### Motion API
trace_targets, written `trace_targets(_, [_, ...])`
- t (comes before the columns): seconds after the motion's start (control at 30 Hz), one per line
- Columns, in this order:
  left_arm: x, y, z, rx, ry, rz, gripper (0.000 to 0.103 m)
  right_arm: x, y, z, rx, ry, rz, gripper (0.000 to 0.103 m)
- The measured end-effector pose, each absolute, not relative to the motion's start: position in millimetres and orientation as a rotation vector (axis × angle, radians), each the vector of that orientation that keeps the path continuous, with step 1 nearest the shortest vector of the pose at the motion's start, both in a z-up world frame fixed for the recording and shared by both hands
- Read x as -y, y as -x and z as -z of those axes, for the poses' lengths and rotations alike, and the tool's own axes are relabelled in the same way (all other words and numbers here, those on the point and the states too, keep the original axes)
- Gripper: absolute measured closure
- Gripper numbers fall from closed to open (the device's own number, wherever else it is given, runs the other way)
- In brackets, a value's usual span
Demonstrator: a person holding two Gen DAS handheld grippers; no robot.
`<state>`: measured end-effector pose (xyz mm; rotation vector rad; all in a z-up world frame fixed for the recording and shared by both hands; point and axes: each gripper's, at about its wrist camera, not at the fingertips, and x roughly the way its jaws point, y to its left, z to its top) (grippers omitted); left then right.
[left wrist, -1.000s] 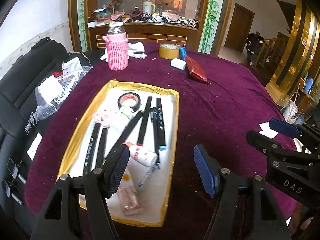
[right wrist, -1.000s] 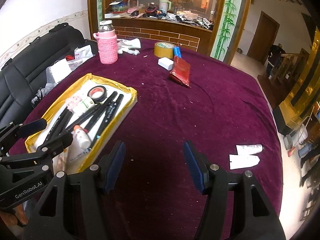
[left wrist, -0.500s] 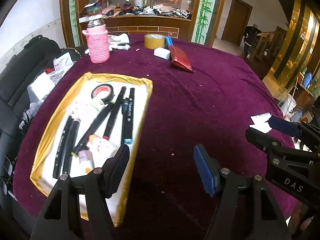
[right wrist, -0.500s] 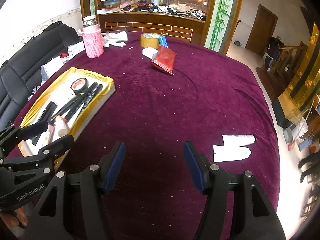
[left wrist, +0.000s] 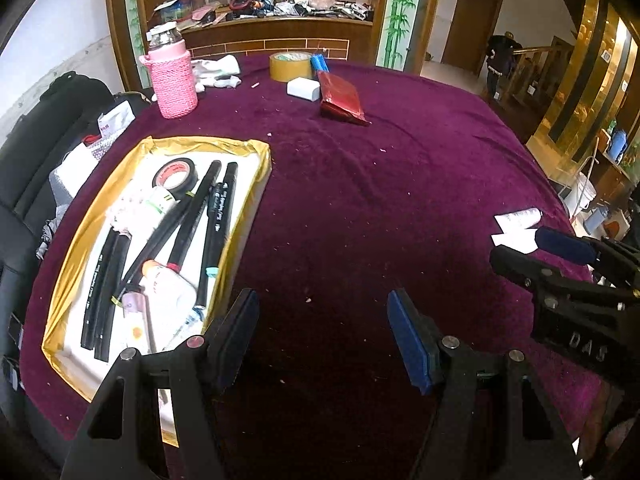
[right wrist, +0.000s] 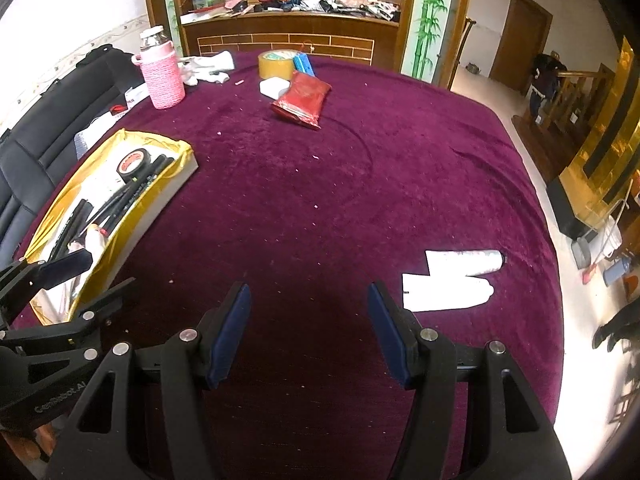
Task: Organize objects
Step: 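Move both open grippers back over the carpet toward the remaining tubes, then grasp a silver L'Occitane cream tube with the right gripper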
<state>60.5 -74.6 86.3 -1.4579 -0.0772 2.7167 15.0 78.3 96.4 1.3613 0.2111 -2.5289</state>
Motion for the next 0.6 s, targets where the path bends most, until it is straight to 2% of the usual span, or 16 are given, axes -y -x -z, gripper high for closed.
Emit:
trace_targets(0.1, [72.8, -58.7, -84.8, 0.094, 1.466, -2.698, 0.042, -103.4, 0.6, -91.2, -0.156, -1.410, 2.540, 0.044])
trace_targets(0.17, [72.8, -57.3, -83.9, 0.121, 1.475, -2.687, 0.042, -138.1, 18.2, -87.0, -0.043, -1.471, 2.558, 0.044])
trace_targets(0.2, [73.3, -56.5, -83.1, 0.134, 1.481, -2.682, 0.042, -160.9, 29.3, -82.6, 0.069, -1.517, 2.549, 0.044])
trace_targets(0.33, [74.2, -58.0, -77.2, 0.165, 1.512, -2.664, 0.042, -269.6, 68.9, -55.7, 0.726, -1.635, 2.400, 0.044])
trace_targets(0.37, [74.4, -59.0, -75.4, 0.167, 1.519, -2.661, 0.042, -284.3, 74.4, -51.3, 0.801, -1.645, 2.383, 0.044])
trace_targets(0.47, [76.8, -61.0, -70.5, 0.193, 1.549, -2.654, 0.042, -308.4, 89.8, -39.4, 0.928, -1.657, 2.308, 0.044])
trace_targets(0.6, [82.5, -64.2, -71.0, 0.228, 1.565, -2.667, 0.042, -300.0, 107.8, -24.0, 0.914, -1.725, 2.251, 0.044])
